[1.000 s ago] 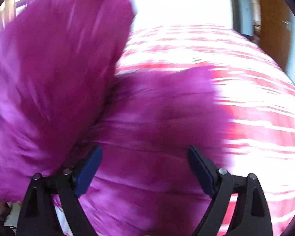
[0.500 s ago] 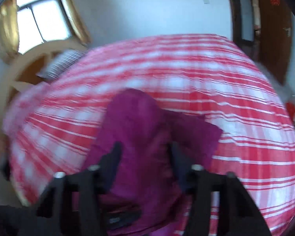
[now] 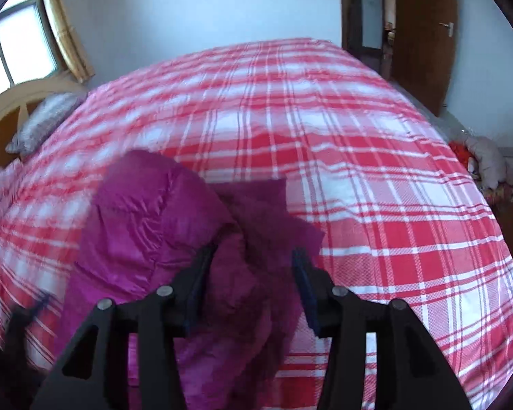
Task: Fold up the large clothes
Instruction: 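Open the left gripper to release the fold while the right gripper holds the jacket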
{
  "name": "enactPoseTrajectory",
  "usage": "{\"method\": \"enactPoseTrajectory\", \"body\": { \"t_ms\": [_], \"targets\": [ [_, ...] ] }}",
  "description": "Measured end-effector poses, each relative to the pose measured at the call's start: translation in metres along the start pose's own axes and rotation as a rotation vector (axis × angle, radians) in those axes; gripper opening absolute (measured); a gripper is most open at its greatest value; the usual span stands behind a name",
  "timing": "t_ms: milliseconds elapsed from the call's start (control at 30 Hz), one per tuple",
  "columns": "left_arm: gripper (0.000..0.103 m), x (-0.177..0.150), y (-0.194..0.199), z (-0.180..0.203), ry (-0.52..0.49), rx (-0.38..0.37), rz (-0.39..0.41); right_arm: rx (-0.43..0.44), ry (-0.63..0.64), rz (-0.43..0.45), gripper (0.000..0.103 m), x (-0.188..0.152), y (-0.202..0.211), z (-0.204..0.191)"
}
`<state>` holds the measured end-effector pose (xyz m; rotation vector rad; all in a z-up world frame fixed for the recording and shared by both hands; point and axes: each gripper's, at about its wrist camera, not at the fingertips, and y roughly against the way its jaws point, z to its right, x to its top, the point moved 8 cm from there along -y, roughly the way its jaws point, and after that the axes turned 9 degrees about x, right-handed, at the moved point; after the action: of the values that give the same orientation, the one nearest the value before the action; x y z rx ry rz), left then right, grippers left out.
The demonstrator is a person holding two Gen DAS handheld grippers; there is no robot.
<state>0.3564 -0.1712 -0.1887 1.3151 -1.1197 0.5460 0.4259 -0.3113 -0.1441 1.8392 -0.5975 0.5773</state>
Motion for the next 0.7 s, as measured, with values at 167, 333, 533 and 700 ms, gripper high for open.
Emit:
{"method": "enactPoseTrajectory", "body": {
  "t_ms": [167, 333, 533, 700],
  "targets": [
    [0.092, 0.003, -0.001, 0.024, -0.049, 0.046, 0.009, 0.167, -0.185, 0.111, 0.071, 0.026, 0.009, -0.046],
    [0.092, 0.011, 0.014, -0.002, 0.047, 0.026, 0.003, 0.224, -0.228, 0.173, 0.071, 0.024, -0.023, -0.061],
    [0.092, 0.035, 0.021, -0.056, 0.144, 0.113, 0.049, 0.004, -0.248, 0.225, 0.071, 0.001, -0.038, -0.002],
    [0.092, 0.076, -0.015, -0.062, 0.131, 0.201, 0.002, -0.166, -0.158, 0.247, 0.071, -0.004, -0.045, 0.024]
  ]
}}
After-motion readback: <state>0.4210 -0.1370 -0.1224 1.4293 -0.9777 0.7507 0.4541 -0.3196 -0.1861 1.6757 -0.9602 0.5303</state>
